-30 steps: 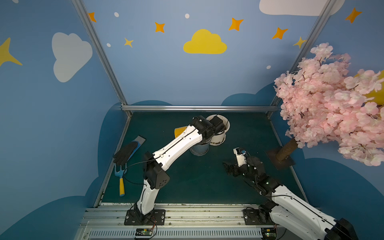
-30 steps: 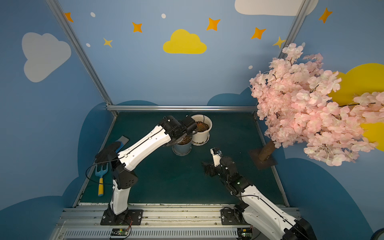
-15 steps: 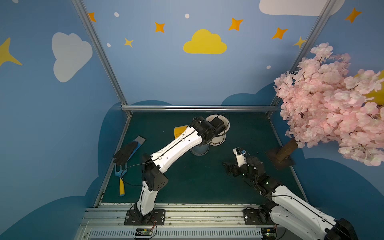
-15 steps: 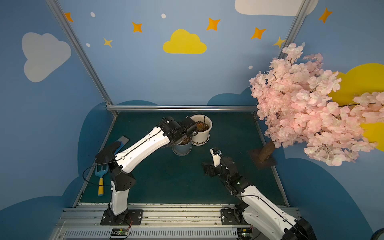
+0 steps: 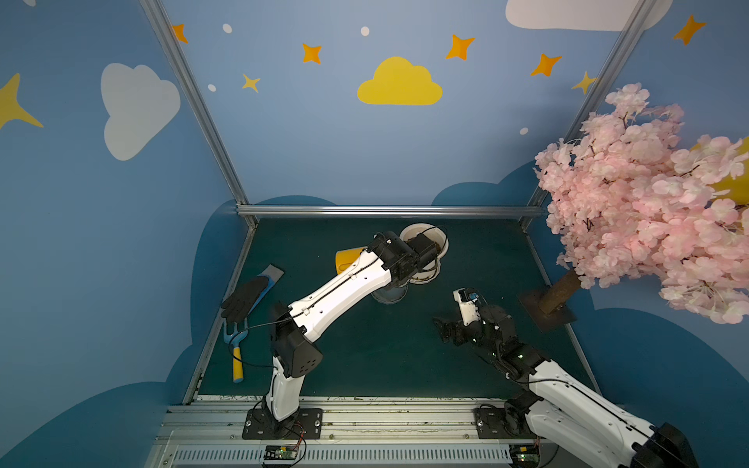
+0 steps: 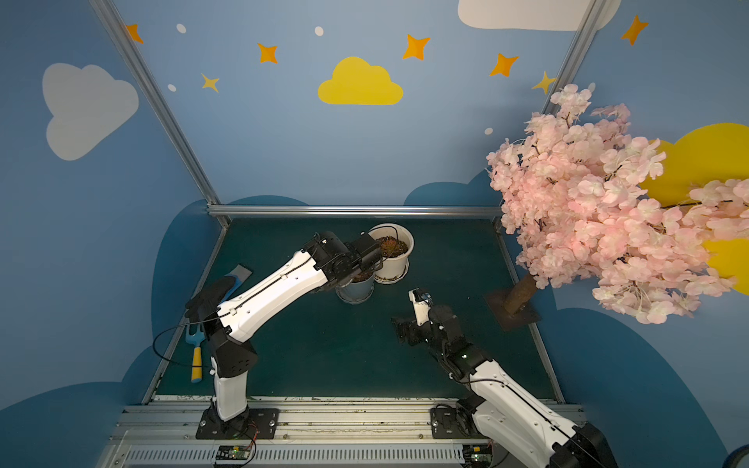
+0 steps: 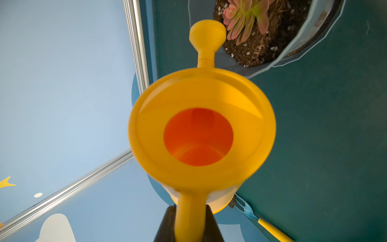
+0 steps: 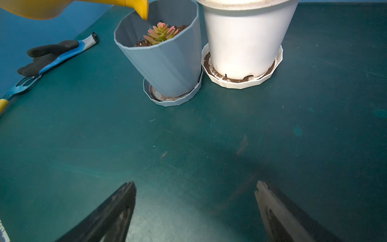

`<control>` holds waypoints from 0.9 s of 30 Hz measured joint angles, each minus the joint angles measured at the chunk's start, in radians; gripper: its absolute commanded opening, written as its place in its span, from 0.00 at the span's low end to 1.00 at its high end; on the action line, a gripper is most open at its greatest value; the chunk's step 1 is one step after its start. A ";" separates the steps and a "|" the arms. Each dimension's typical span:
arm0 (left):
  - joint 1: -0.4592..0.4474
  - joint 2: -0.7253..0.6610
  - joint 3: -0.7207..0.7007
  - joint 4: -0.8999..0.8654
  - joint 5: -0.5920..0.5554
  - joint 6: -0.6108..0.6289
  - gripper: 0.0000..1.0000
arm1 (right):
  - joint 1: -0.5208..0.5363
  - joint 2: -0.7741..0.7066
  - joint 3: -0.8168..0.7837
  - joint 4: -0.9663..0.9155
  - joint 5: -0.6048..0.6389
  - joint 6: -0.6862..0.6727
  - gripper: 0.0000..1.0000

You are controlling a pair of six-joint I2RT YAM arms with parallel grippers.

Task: Water the succulent around the soil edge
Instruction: Water the soil of the potted plant with water.

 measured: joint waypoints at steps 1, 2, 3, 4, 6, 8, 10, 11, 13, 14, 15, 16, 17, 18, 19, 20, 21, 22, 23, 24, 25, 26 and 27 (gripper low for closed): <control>-0.002 -0.005 -0.002 -0.004 -0.001 -0.005 0.03 | 0.000 0.002 0.000 0.000 -0.003 0.000 0.95; -0.005 -0.013 -0.006 -0.005 -0.001 -0.009 0.03 | 0.000 0.004 0.000 -0.001 -0.005 0.000 0.95; -0.008 -0.020 -0.012 -0.005 -0.001 -0.012 0.03 | 0.000 0.007 0.000 0.000 -0.008 0.000 0.95; -0.010 -0.028 -0.018 -0.008 -0.002 -0.016 0.03 | 0.000 0.009 0.000 -0.001 -0.012 0.000 0.95; -0.016 -0.040 -0.027 -0.015 -0.001 -0.024 0.03 | 0.000 0.014 0.000 -0.002 -0.020 0.000 0.95; -0.021 -0.052 -0.040 -0.020 -0.001 -0.032 0.03 | 0.000 0.019 0.000 -0.003 -0.025 0.000 0.95; -0.026 -0.063 -0.055 -0.026 -0.001 -0.040 0.03 | 0.000 0.022 0.000 -0.004 -0.030 -0.001 0.95; -0.028 -0.069 -0.063 -0.029 -0.001 -0.045 0.03 | 0.000 0.024 0.000 -0.004 -0.031 -0.001 0.95; -0.032 -0.081 -0.077 -0.032 0.000 -0.053 0.03 | 0.000 0.024 0.000 -0.005 -0.037 -0.001 0.95; -0.034 -0.087 -0.084 -0.034 0.000 -0.056 0.03 | 0.000 0.024 0.000 -0.005 -0.039 -0.001 0.95; -0.035 -0.091 -0.087 -0.036 0.000 -0.058 0.03 | 0.000 0.024 0.000 -0.005 -0.042 -0.002 0.95; -0.038 -0.096 -0.092 -0.037 0.000 -0.061 0.03 | 0.000 0.024 0.000 -0.005 -0.044 -0.003 0.95; -0.040 -0.098 -0.095 -0.039 0.000 -0.062 0.03 | 0.000 0.024 0.000 -0.006 -0.047 -0.004 0.95; -0.041 -0.099 -0.096 -0.041 0.000 -0.064 0.03 | 0.000 0.024 0.000 -0.006 -0.049 -0.004 0.95; -0.043 -0.099 -0.097 -0.042 0.000 -0.064 0.03 | 0.000 0.024 0.000 -0.007 -0.050 -0.005 0.95; -0.045 -0.099 -0.097 -0.041 0.000 -0.066 0.03 | 0.001 0.024 0.000 -0.008 -0.052 -0.005 0.95; -0.048 -0.099 -0.098 -0.042 0.001 -0.068 0.03 | 0.001 0.023 0.000 -0.008 -0.054 -0.005 0.95; -0.051 -0.099 -0.098 -0.042 0.003 -0.068 0.03 | 0.002 0.023 0.000 -0.010 -0.056 -0.005 0.95; -0.054 -0.099 -0.098 -0.042 0.003 -0.068 0.03 | 0.002 0.022 0.000 -0.010 -0.057 -0.005 0.95; -0.057 -0.099 -0.098 -0.041 0.004 -0.068 0.03 | 0.002 0.021 0.000 -0.011 -0.059 -0.005 0.95; -0.059 -0.099 -0.099 -0.041 0.005 -0.068 0.03 | 0.002 0.021 0.000 -0.011 -0.060 -0.005 0.95; -0.062 -0.099 -0.099 -0.042 0.006 -0.068 0.03 | 0.002 0.021 0.000 -0.011 -0.063 -0.005 0.95; -0.065 -0.099 -0.099 -0.042 0.008 -0.068 0.03 | 0.003 0.020 0.000 -0.012 -0.064 -0.005 0.95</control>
